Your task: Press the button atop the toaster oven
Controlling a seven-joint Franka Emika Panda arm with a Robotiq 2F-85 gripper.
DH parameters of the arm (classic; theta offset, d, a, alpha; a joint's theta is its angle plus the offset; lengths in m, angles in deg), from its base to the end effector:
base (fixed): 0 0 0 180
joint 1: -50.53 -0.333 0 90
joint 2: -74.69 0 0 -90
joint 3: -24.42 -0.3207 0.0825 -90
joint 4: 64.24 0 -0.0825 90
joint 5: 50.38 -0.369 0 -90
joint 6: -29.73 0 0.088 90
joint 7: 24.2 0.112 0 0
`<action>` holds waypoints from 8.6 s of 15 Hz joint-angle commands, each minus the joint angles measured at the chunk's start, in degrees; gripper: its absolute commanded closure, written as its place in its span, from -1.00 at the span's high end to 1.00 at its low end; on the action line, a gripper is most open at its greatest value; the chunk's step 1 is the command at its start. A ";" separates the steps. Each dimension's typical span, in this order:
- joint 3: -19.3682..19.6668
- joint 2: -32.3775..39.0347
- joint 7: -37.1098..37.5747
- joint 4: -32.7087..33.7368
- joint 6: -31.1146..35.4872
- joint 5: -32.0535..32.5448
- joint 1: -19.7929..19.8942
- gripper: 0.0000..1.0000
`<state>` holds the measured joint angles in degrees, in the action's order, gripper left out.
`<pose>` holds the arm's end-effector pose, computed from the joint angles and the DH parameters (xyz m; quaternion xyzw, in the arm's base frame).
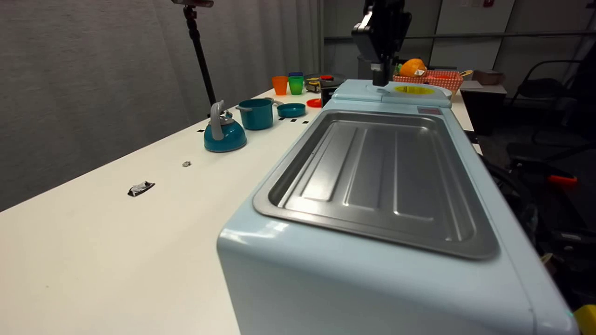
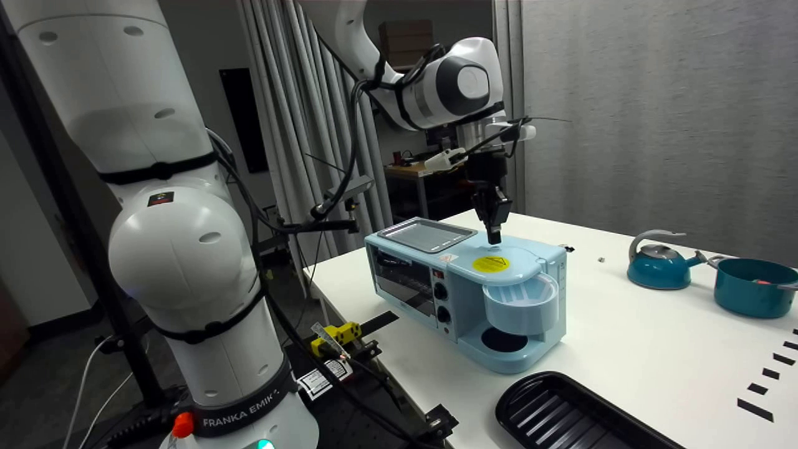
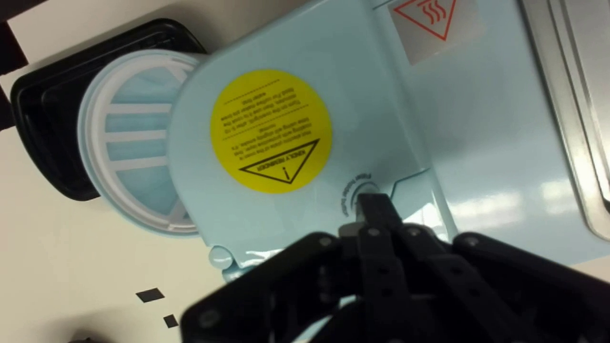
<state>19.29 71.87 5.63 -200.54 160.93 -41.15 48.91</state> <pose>0.4721 0.0516 0.3481 0.9871 -0.1463 0.0003 0.0648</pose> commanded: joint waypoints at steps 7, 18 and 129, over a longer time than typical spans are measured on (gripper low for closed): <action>1.57 1.85 3.50 -1.10 3.86 2.16 0.50 -1.00; 2.73 2.74 4.58 -1.76 5.91 3.22 1.00 -1.00; -4.31 -20.37 -8.24 -11.19 9.93 4.87 0.56 -0.18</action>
<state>15.81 54.00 -0.69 -210.00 170.36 -37.17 48.59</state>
